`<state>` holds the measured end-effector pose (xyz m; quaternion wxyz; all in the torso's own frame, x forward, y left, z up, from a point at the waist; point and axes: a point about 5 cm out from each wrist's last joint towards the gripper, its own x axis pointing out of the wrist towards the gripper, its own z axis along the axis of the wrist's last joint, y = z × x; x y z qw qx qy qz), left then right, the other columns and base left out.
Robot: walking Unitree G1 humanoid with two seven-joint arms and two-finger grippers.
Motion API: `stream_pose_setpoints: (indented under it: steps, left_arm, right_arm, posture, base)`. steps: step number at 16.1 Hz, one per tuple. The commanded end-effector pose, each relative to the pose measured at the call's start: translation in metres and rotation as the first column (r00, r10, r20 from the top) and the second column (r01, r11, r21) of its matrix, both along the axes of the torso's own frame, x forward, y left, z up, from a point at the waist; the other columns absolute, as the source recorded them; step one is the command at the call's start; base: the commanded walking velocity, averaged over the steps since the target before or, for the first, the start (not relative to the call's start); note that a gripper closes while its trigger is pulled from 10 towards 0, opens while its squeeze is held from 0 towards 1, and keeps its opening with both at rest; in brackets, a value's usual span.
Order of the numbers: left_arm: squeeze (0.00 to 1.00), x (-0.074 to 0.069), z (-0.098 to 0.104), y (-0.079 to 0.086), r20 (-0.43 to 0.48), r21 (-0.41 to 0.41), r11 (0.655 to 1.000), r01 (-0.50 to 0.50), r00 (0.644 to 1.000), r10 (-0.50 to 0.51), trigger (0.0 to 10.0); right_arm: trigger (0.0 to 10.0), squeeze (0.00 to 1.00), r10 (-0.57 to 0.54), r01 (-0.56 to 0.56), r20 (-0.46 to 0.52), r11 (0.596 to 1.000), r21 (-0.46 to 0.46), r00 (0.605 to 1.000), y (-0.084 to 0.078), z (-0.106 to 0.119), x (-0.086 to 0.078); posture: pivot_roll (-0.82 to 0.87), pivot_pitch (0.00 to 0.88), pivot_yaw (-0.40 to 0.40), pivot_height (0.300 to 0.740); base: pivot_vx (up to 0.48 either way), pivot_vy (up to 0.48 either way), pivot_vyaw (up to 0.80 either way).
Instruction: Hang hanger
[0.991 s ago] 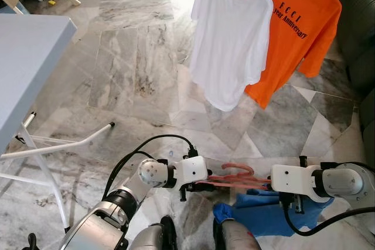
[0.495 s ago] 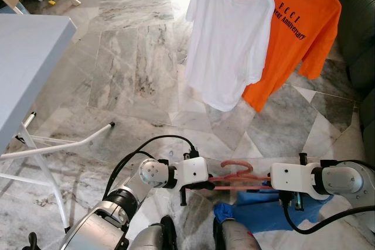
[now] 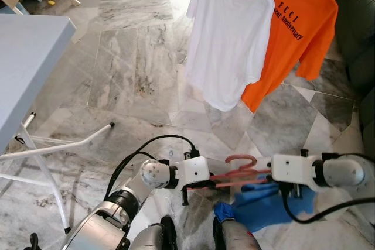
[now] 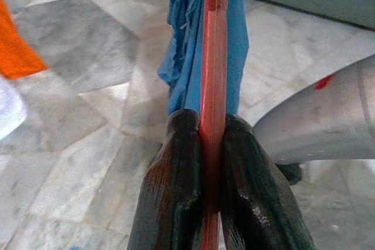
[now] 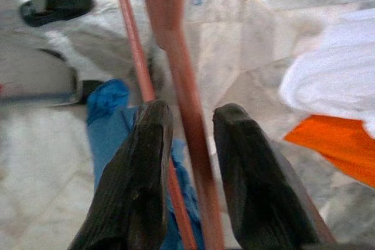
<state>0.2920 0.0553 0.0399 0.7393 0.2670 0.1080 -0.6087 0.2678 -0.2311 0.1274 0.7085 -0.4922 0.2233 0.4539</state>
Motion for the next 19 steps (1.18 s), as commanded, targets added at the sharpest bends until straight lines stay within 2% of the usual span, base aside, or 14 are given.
stream_pose_setpoints:
  steps: [1, 8, 10, 11, 16, 18, 19]
  left_arm:
    - [0.00, -0.002, -0.003, 0.003, -0.010, -0.022, 1.000, -0.022, 1.000, 0.021, 0.0]
    - [0.00, 0.007, 0.000, 0.013, 0.019, -0.050, 0.990, -0.135, 0.990, 0.137, 0.0]
    - [0.00, 0.008, 0.000, 0.016, 0.013, -0.055, 0.986, -0.159, 0.987, 0.160, 0.0]
    - [0.00, 0.008, 0.000, 0.017, 0.014, -0.060, 0.983, -0.175, 0.984, 0.176, 0.0]
    - [0.00, 0.010, 0.000, 0.019, 0.021, -0.066, 0.978, -0.197, 0.980, 0.199, 0.0]
    - [0.00, 0.018, 0.005, 0.028, 0.054, -0.076, 0.957, -0.280, 0.957, 0.284, 0.0]
    - [0.00, 0.022, 0.007, 0.031, 0.050, -0.089, 0.944, -0.317, 0.945, 0.322, 0.0]
  right_arm:
    - [10.0, 1.00, -0.007, 0.007, 0.022, 1.000, 0.016, 1.000, -0.001, 0.003, 0.002]
    - [10.0, 1.00, -0.080, 0.076, 0.109, 0.996, 0.044, 0.991, -0.010, 0.015, 0.013]
    - [10.0, 1.00, -0.120, 0.119, 0.174, 0.993, 0.016, 0.978, -0.018, 0.023, 0.017]
    - [10.0, 1.00, -0.154, 0.152, 0.205, 0.988, 0.030, 0.966, -0.022, 0.028, 0.018]
    - [10.0, 1.00, -0.171, 0.169, 0.216, 0.985, 0.028, 0.961, -0.026, 0.029, 0.017]
    - [10.0, 1.00, -0.254, 0.251, 0.198, 0.967, 0.041, 0.947, -0.042, 0.018, 0.007]
    - [10.0, 1.00, -0.308, 0.313, 0.263, 0.949, 0.026, 0.914, -0.051, 0.015, 0.009]
  posture:
    - [-0.25, 0.251, 0.076, 0.740]
    - [-0.25, 0.240, 0.079, 0.740]
    - [-0.25, 0.242, 0.080, 0.740]
    - [-0.25, 0.242, 0.078, 0.740]
    - [-0.25, 0.243, 0.078, 0.740]
    - [-0.25, 0.250, 0.084, 0.740]
    - [-0.25, 0.254, 0.086, 0.740]
  base:
    - [0.000, 0.000, 0.00]
    - [0.000, 0.000, 0.00]
    - [0.000, 0.000, 0.00]
    - [0.000, 0.000, 0.00]
    - [0.000, 0.000, 0.00]
    - [0.000, 0.000, 0.00]
    - [0.000, 0.000, 0.00]
